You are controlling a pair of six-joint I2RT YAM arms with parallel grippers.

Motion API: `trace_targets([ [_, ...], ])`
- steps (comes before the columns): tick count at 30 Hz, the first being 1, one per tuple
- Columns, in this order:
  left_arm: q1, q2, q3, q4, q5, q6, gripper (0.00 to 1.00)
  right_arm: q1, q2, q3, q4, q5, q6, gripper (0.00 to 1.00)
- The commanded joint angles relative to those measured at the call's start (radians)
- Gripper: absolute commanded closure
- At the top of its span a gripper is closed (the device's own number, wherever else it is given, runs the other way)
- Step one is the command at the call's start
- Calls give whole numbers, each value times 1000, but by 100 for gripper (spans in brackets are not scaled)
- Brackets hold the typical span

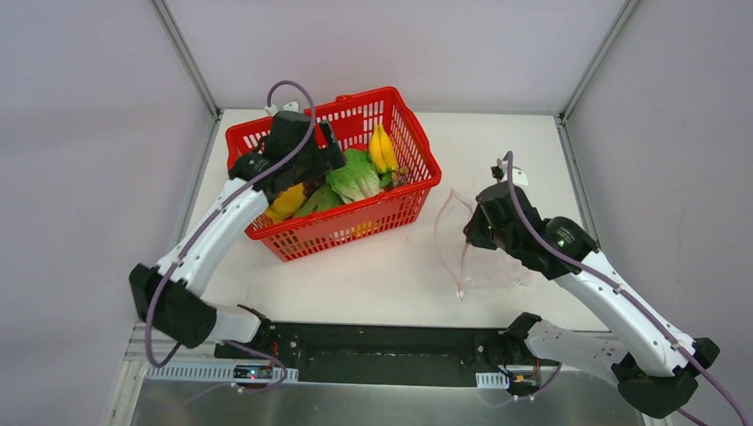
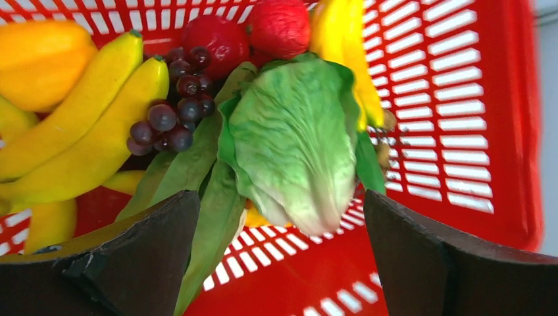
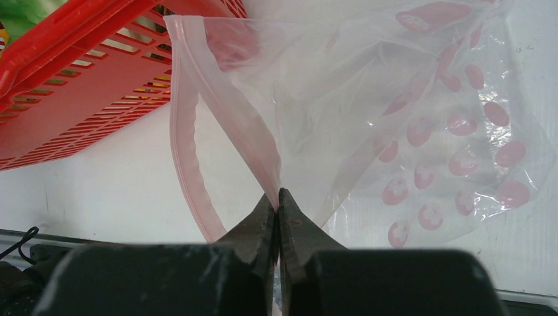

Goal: Place the food in the zip-top bag and seal the zipper
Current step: Pick up the fake vegetable from the bin.

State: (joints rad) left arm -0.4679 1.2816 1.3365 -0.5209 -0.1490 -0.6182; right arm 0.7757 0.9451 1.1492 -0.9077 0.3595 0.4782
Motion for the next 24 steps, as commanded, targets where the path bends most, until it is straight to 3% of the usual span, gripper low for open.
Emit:
trace_targets([
  [1, 41, 128, 65, -42, 72, -213, 1, -4, -4, 3, 33, -5, -4, 96],
  [12, 37, 342, 111, 32, 12, -520, 1, -4, -5, -6, 52, -15, -15, 95],
  [17, 19, 403, 100, 31, -23, -556, 4, -3, -5, -12, 58, -13, -18, 94],
  [24, -7, 464, 101, 51, -45, -519, 23, -4, 7, -23, 79, -34, -23, 94],
])
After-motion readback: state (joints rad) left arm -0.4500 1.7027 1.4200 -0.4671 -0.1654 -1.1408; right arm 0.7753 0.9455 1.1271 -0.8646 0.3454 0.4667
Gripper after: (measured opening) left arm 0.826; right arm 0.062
